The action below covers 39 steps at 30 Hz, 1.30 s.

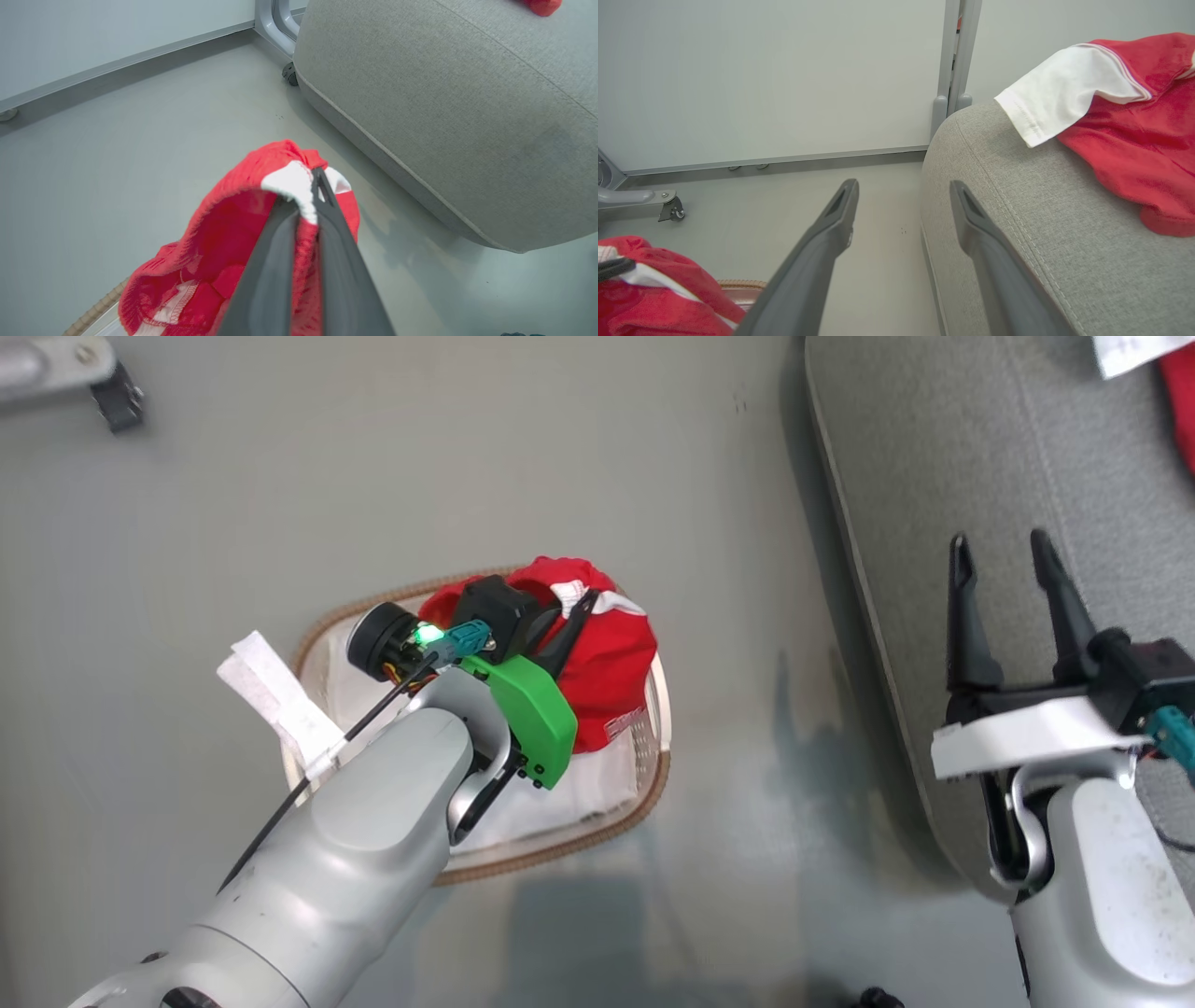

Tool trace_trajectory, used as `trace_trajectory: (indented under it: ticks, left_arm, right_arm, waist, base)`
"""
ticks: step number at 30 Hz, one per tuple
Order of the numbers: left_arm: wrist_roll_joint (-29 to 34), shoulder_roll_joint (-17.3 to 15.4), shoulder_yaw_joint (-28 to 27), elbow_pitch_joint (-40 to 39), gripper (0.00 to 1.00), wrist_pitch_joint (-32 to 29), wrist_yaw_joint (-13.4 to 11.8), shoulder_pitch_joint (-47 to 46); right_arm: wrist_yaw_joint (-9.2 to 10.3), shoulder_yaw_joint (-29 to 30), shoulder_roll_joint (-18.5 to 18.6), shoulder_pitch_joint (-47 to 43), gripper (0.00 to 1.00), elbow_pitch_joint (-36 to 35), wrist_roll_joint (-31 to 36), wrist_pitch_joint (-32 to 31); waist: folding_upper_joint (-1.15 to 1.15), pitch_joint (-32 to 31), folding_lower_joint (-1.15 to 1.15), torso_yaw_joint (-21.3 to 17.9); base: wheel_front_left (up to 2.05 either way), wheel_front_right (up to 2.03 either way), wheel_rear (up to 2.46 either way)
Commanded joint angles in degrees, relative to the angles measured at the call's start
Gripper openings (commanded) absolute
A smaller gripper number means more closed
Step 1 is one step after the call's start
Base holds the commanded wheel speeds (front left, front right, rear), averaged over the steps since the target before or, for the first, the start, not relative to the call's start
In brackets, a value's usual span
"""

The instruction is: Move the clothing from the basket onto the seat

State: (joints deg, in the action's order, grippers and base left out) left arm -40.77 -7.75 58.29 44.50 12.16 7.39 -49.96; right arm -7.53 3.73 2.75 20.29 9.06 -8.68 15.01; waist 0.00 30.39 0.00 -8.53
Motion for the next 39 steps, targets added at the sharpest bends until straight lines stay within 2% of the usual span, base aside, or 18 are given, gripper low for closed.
trace_trajectory:
  ticks: [1, 10, 19, 30, 39]
  left_arm:
    - [-0.6, 0.2, 0.3, -0.8, 0.0, 0.2, 0.1, -0.2]
    - [-2.0, -0.3, -0.9, -4.7, 0.0, 0.3, 0.0, -3.5]
    - [-3.5, -0.5, -2.4, -7.0, 0.0, -1.1, -0.1, -8.2]
    - [-5.5, -2.0, -2.3, -11.1, 0.0, -4.5, 0.1, -11.4]
    - [-5.9, -3.4, -1.4, -13.9, 0.0, -5.5, 0.0, -10.5]
  right_arm:
    - [0.08, 0.1, 0.3, -1.7, 1.0, 0.7, 0.3, 0.3]
    - [0.08, -1.3, 0.2, -6.5, 1.0, 4.3, 1.2, 0.3]
    - [0.08, -3.6, 0.2, -8.9, 1.0, 6.7, 1.7, 0.3]
    - [0.08, -5.8, 0.2, -9.0, 1.0, 7.4, 1.9, 0.3]
    - [0.08, -11.4, 0.2, -8.6, 1.0, 5.4, 1.1, 0.3]
  waist:
    - [0.0, -11.0, 0.0, 4.1]
    - [0.0, -22.0, 0.0, 5.0]
    - [0.0, -29.1, 0.0, 5.3]
    - [0.0, -31.8, 0.0, 6.2]
    - [0.0, -32.5, 0.0, 7.1]
  base:
    - [0.0, 0.0, 0.0]
    - [0.0, 0.0, 0.0]
    - [0.0, 0.0, 0.0]
    - [0.0, 0.0, 0.0]
    - [0.0, 0.0, 0.0]
